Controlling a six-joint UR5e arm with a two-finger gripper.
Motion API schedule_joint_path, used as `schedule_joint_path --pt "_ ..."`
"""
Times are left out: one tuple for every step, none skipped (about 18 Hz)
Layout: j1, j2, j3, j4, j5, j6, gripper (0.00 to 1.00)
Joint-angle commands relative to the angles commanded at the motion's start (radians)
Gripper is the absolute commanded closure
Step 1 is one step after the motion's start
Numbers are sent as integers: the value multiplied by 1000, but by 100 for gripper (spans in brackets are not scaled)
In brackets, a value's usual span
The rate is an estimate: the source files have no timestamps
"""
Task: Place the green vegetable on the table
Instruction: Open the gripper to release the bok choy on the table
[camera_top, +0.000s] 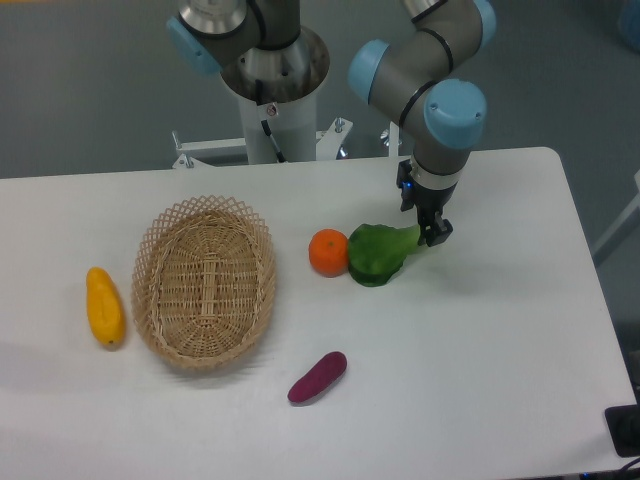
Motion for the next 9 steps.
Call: schedule_joint_path --pt "-5 -2 14 -5 0 -3 0" --pt "-5 -2 28 -9 2 -6 0" --pt "-6 -3 44 -12 3 -24 0" --pt "-8 -5 64 -15 6 -44 0" --pt "-9 -9 83 -20 6 -60 0" --pt "-11 -15 101 -21 5 -78 0" --pt "-11 -20 118 -21 5 -95 0" --pt "-12 -29 133 -23 3 -110 0" --pt "-18 -37 152 -23 2 -127 0"
